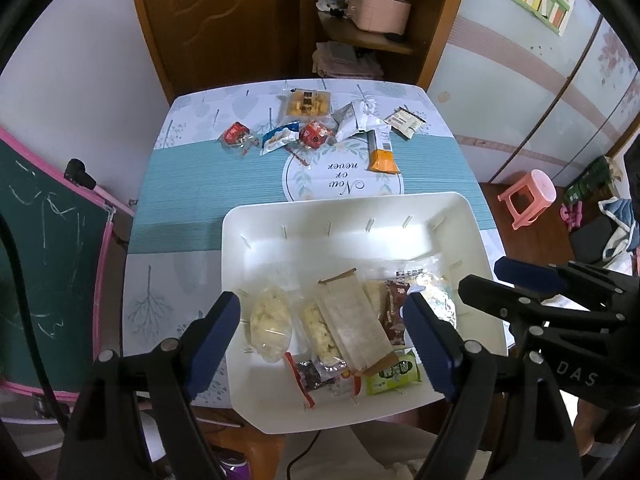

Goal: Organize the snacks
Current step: 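Lower both snacks into the tray and open both tools, then move both tools from the tray back over the remaining snacks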

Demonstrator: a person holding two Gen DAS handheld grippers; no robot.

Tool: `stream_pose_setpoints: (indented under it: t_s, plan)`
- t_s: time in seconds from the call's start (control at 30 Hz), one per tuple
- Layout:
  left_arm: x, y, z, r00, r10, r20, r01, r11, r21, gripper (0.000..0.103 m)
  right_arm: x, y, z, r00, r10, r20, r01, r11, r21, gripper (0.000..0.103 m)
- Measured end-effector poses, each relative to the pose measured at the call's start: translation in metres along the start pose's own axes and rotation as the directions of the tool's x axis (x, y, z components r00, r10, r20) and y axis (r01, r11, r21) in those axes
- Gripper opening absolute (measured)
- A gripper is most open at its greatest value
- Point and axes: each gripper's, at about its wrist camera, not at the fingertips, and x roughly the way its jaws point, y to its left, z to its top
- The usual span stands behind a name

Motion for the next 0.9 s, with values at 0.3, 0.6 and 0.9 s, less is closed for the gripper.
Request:
stream_pose_setpoints:
  t_s: [0.3,0.6,0.9]
  plan:
    - [0.005,0.001,0.008,1.0,0.009,-0.004,-0.009,1.0,0.015,0.083,0.006,-0.003,0.004,1.0,-0.007,-0.006,0.007,1.0,0.005,0.047]
    - [0.005,0.002,0.037,0.998,0.044,0.038,-0.047,0.997,0.058,0.083,0.007,-0.019,0.025,1.0,-0.025,0.015,0.025,0.999,0.035,0.047]
    - [0.013,0.007,0.098,0.993,0.063,0.098,-0.075,0.99,0.123,0.083,-0.006,-0.036,0.072,0.992,-0.085,0.091,0.082,0.996,0.037,0.047]
